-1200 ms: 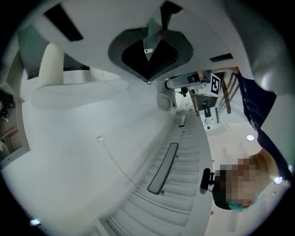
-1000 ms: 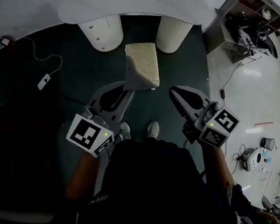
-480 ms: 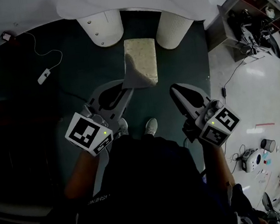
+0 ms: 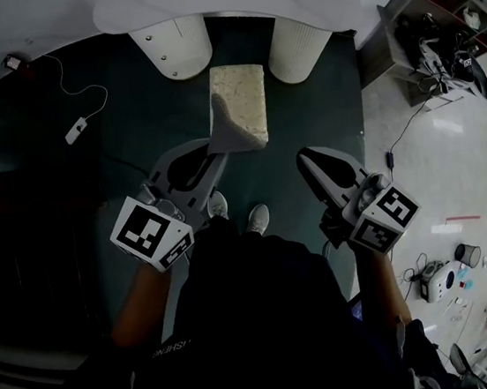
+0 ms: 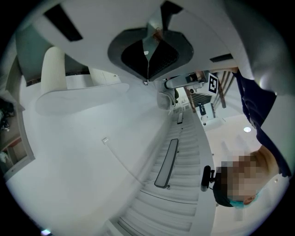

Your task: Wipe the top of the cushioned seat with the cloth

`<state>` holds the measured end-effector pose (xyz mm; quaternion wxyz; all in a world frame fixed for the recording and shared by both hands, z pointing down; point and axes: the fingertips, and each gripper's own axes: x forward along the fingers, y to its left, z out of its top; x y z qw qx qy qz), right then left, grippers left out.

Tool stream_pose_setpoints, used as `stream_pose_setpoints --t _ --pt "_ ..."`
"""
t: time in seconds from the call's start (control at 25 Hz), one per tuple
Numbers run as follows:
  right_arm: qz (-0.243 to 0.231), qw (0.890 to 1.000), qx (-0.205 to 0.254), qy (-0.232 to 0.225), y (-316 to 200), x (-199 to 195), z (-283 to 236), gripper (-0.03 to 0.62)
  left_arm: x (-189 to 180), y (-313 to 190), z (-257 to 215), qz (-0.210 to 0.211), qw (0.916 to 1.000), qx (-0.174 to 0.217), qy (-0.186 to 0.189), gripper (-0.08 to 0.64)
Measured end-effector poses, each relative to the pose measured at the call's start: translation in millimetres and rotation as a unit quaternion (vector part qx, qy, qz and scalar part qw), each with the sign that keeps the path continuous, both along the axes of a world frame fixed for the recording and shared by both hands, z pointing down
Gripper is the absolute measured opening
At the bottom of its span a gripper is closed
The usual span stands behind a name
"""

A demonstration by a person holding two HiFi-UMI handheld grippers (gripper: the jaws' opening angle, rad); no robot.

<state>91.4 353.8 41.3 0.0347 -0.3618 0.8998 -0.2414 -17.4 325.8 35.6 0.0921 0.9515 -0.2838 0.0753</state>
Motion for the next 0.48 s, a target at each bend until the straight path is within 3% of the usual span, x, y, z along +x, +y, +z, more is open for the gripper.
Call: stream_pose_setpoints --t 0.48 --pt "-0.004 1.000 -0.016 0.000 -36.8 21.7 13.5 0.026 25.8 -40.8 15.1 0.005 0.9998 -0.017 0.003 0.026"
